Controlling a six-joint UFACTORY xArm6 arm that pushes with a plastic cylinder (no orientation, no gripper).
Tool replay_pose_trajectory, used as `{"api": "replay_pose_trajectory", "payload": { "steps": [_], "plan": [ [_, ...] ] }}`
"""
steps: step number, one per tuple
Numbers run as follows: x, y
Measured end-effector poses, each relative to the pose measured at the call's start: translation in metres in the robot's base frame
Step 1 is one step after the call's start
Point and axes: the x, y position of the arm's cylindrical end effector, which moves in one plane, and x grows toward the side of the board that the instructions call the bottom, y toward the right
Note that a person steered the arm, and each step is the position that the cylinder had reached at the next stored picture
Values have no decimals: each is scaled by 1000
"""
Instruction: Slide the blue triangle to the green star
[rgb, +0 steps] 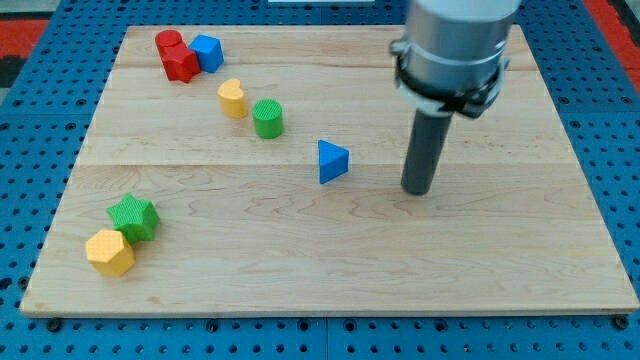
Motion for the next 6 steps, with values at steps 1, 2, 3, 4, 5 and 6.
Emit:
{"api": "replay_pose_trajectory", "payload": {
  "steps": [1, 2, 3, 4, 5, 6],
  "plan": [
    [-22, -23],
    [-25, -89],
    [-30, -195],
    [-17, -256],
    [12, -271],
    [23, -290]
  ]
}}
